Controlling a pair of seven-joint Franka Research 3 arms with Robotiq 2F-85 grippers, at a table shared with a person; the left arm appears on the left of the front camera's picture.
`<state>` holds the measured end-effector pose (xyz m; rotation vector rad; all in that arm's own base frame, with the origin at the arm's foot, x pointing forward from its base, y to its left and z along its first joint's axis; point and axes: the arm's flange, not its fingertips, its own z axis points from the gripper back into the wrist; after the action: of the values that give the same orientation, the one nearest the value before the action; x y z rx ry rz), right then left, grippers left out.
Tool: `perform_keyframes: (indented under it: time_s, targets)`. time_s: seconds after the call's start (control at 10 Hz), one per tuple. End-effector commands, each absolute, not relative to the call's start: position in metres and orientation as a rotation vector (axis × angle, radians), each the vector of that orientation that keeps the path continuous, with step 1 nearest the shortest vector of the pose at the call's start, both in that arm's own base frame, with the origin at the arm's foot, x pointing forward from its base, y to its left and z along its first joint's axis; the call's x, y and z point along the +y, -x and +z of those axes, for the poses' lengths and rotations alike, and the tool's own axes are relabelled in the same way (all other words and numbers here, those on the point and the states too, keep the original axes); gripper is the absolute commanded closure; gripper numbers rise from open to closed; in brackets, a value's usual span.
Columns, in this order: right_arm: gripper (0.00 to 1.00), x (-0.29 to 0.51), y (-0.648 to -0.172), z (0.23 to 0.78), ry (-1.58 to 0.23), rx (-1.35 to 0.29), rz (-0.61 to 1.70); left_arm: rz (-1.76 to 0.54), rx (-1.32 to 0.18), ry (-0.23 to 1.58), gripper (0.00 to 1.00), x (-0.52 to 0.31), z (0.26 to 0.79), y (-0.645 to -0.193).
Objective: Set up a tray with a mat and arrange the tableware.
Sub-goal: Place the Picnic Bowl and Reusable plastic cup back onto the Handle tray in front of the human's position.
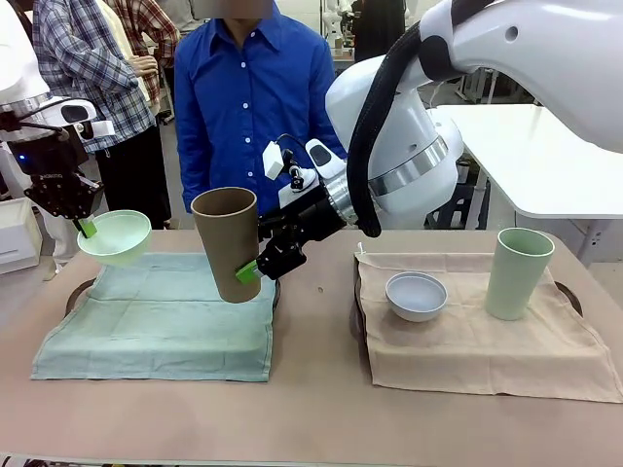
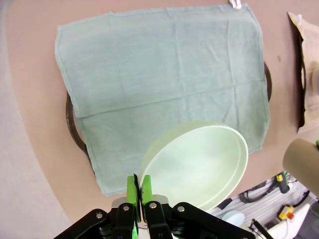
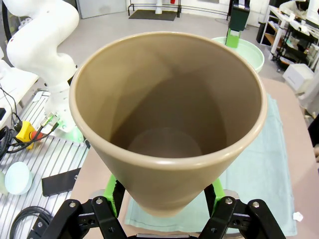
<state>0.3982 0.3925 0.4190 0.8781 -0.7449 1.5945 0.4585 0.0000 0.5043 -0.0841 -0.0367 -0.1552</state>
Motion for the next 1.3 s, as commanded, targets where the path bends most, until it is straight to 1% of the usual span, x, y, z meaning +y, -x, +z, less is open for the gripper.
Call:
perform_keyframes:
  time_s: [0.0, 0.1, 0.3, 0.4, 0.6, 1.0, 1.2]
  targets:
    - [0.21, 0.399, -0.411, 0.415, -0.939, -0.756, 1.642, -0.155, -0.037, 0.084, 0.96, 0.0, 0.504, -0.459]
    - [0.21, 0.405, -0.427, 0.409, -0.978, -0.756, 1.664, -0.153, -0.022, 0.086, 0.96, -0.001, 0.495, -0.469]
    - [0.21, 0.421, -0.463, 0.396, -1.017, -0.819, 1.697, -0.165, -0.004, 0.06, 0.96, -0.004, 0.482, -0.488]
    - [0.21, 0.433, -0.478, 0.387, -1.012, -0.823, 1.714, -0.171, 0.01, 0.042, 0.96, -0.008, 0.477, -0.491]
    - [0.21, 0.447, -0.506, 0.362, -1.028, -0.774, 1.722, -0.168, 0.059, 0.05, 0.96, -0.012, 0.459, -0.501]
    - [0.21, 0.453, -0.522, 0.34, -0.962, -0.753, 1.758, -0.173, 0.103, 0.088, 0.96, -0.005, 0.433, -0.515]
    - [0.21, 0.451, -0.531, 0.318, -0.946, -0.734, 1.765, -0.194, 0.084, 0.119, 0.96, -0.006, 0.413, -0.521]
